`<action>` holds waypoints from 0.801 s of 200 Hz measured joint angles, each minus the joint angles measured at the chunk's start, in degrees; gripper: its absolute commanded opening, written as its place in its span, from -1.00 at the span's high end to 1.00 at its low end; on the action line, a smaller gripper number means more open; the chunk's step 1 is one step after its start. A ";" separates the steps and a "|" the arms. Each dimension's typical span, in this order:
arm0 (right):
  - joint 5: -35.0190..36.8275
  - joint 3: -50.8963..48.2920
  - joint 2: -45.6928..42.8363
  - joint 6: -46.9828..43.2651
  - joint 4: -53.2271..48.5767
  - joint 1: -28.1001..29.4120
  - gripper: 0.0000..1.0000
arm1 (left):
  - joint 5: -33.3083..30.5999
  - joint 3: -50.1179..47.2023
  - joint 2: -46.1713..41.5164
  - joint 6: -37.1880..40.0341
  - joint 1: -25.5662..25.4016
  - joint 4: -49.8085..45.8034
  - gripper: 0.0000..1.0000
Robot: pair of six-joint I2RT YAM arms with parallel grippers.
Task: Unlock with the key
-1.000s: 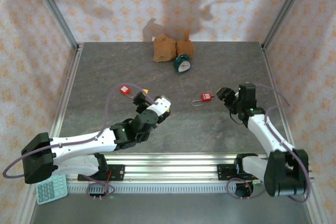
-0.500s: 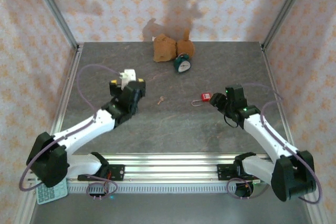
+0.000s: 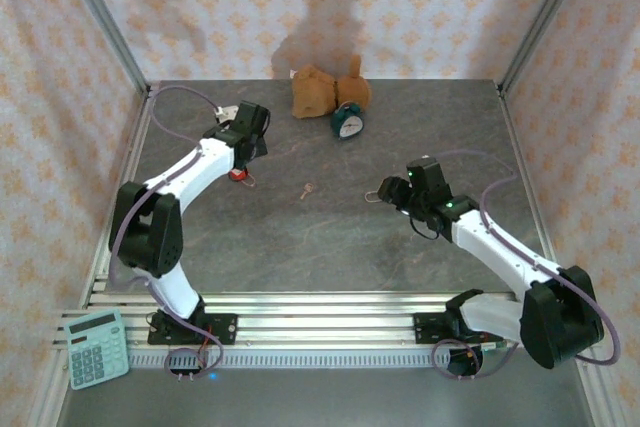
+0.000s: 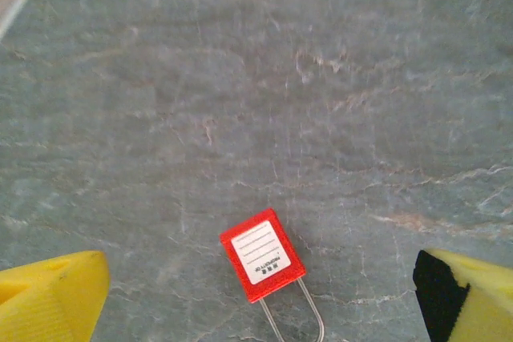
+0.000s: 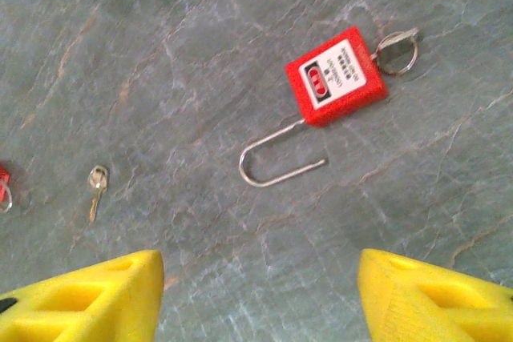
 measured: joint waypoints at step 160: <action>-0.24 -9.44 -22.69 0.15 -5.46 1.31 -0.34 | 18.32 4.20 15.61 -17.92 6.51 -7.32 -0.45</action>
